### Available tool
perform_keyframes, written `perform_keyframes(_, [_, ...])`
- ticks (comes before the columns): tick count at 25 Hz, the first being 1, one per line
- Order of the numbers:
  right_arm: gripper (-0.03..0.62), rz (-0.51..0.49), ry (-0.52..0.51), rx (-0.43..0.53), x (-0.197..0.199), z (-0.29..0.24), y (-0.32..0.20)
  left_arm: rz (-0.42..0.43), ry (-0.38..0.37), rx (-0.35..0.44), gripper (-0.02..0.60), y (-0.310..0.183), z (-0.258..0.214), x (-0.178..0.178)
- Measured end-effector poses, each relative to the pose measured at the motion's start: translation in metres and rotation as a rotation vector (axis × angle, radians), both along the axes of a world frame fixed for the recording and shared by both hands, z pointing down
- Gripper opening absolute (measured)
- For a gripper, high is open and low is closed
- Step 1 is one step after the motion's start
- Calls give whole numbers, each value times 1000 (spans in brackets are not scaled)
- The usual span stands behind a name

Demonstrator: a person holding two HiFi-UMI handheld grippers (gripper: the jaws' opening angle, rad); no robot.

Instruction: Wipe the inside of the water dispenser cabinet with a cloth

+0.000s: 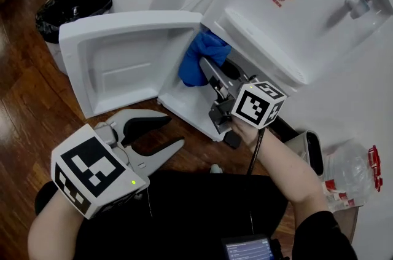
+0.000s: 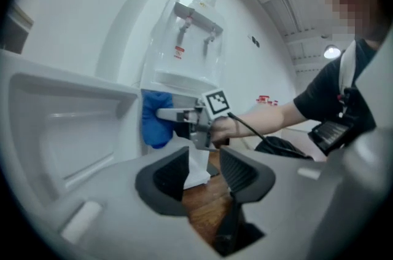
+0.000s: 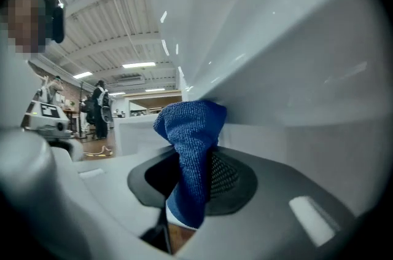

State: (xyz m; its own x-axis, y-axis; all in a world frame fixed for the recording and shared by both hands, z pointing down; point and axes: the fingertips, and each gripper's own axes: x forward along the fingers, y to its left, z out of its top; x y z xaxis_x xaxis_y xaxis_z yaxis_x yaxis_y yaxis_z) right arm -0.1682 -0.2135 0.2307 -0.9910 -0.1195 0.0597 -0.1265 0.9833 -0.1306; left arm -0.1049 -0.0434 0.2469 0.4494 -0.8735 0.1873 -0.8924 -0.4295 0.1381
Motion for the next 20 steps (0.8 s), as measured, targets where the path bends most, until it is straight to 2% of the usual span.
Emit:
perform_keyframes(3, [95, -183, 17, -51, 24, 11, 49, -81, 55, 15, 208, -3, -9, -23])
perform_keyframes(5, [97, -301, 12, -96, 41, 18, 86, -73, 100, 5, 264, -1, -12, -29])
perform_keyframes(8, [97, -473, 1, -112, 62, 21, 128, 27, 184, -19, 352, 0, -13, -19])
perform_keyframes(9, [97, -527, 0, -103, 68, 20, 138, 66, 189, -20, 383, -2, -11, -11])
perform_keyframes(10, [97, -575, -2, -95, 73, 19, 146, 105, 174, -22, 402, -2, -9, -2])
perform_keyframes(13, [98, -668, -29, -85, 77, 19, 168, 206, 91, -31, 408, 5, 0, 20])
perform_keyframes(14, [98, -686, -38, -81, 77, 19, 174, 227, 73, -25, 401, 9, 0, 24])
perform_keyframes(15, [100, -697, -44, -77, 78, 18, 177, 239, 63, -17, 333, 11, 0, 26])
perform_keyframes(16, [100, -702, -49, -73, 78, 17, 178, 242, 62, -9, 210, 12, 0, 27])
perform_keyframes(20, [128, -685, -56, -74, 79, 16, 168, 191, 79, -4, 120, 8, -1, 18])
